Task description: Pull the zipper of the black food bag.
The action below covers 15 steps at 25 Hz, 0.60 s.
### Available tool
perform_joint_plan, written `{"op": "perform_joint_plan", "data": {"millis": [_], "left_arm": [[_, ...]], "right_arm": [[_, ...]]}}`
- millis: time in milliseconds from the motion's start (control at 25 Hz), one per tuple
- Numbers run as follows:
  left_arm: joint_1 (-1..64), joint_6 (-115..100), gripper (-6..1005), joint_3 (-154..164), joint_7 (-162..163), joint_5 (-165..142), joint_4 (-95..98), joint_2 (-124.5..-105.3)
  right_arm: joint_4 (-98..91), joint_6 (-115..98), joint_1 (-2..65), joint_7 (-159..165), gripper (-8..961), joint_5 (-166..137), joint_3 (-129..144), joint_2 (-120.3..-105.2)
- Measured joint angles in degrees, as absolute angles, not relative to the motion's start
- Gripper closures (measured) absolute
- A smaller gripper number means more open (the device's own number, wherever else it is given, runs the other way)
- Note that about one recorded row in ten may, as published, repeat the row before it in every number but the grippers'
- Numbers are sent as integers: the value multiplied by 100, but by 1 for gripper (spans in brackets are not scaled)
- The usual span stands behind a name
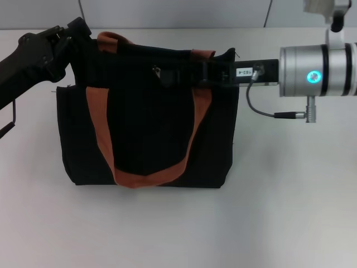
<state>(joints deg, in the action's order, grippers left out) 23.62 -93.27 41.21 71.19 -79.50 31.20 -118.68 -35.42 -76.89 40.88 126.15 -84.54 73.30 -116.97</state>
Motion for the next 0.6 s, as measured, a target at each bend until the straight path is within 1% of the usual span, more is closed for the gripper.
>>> {"op": "perform_joint_plan", "data": {"millis": [320,600], "left_arm": [[2364,-9267,972,4110,7119,-7938,3121,-11871],[2390,-9127,971,4111,7119,-7937,3121,-11861]], "right_arm": [[-3713,-7974,3781,12735,954,-8788,6695,-11634],[-3955,-8110,3450,12815,953,-9047,6312,-11627]]}}
